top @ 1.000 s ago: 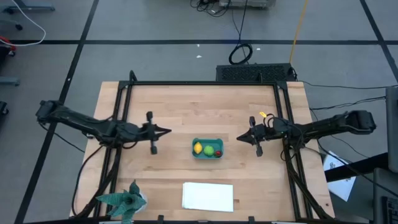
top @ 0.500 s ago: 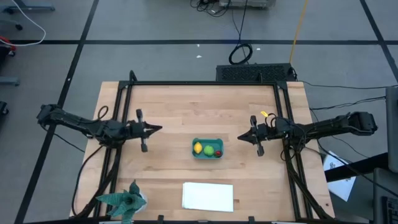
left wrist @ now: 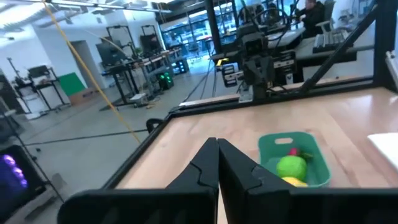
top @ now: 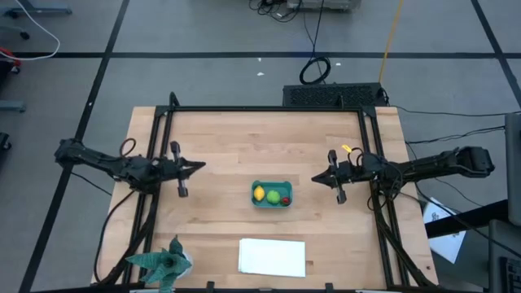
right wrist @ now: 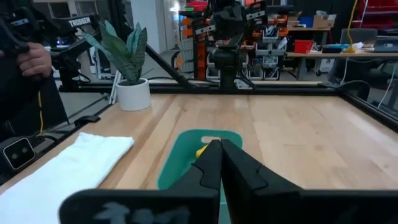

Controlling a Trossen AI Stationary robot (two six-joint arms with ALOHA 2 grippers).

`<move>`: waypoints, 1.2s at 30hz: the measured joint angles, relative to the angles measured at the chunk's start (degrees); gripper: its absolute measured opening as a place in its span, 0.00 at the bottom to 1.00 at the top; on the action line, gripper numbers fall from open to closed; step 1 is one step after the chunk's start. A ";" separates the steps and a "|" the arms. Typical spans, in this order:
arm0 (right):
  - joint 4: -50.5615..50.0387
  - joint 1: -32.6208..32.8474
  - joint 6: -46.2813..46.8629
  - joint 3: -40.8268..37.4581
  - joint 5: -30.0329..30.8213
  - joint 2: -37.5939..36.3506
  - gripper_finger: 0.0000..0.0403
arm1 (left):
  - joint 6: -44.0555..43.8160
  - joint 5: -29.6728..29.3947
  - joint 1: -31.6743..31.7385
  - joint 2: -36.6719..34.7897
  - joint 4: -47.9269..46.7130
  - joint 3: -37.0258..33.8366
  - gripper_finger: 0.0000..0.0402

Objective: Pick and placing Produce into tupperware
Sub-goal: Return to Home Position

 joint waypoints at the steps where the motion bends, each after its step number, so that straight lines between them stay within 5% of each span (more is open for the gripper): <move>1: 0.02 -0.12 -0.02 0.00 -0.02 -0.16 0.00 | 0.43 -0.23 0.04 -0.49 -0.58 0.00 0.00; 15: -0.04 -0.90 -0.52 -0.02 0.16 -2.01 0.00 | -4.82 -2.41 9.45 -8.76 -8.55 0.00 0.00; 21: -0.07 -0.90 -0.48 -0.02 0.35 -2.01 0.00 | -5.24 5.14 11.34 -11.40 -10.96 0.00 0.00; 30: -0.95 -0.90 0.61 -0.02 1.36 -2.29 0.00 | -5.26 7.37 11.24 -13.93 -14.56 0.00 0.01; 36: -0.94 -0.86 1.06 -0.02 1.29 -2.32 0.00 | -4.49 16.47 11.15 -15.68 -14.73 0.00 0.01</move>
